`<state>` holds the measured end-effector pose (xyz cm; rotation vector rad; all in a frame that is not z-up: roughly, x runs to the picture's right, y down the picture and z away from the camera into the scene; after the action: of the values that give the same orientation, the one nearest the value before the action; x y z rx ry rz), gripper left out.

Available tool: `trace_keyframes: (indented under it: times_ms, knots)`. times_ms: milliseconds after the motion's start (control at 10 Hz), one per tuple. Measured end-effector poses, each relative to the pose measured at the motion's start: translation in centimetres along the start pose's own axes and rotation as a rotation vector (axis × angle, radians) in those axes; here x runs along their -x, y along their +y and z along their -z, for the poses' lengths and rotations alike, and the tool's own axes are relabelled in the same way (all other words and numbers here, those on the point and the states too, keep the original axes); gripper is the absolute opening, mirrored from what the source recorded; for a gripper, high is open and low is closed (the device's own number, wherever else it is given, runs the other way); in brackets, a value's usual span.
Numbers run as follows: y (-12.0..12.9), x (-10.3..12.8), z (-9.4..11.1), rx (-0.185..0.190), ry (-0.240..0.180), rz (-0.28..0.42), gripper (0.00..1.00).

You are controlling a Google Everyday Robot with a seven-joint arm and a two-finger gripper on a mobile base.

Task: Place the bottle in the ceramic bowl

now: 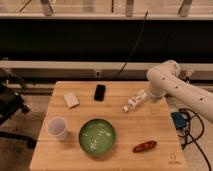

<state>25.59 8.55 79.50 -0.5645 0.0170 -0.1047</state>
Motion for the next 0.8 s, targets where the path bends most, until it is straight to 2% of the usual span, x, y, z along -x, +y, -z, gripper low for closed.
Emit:
trace_keyframes:
  times_ms: [800]
  knots:
    - [-2.5, 1.2, -3.4, 0.024, -0.028, 0.046, 0.80]
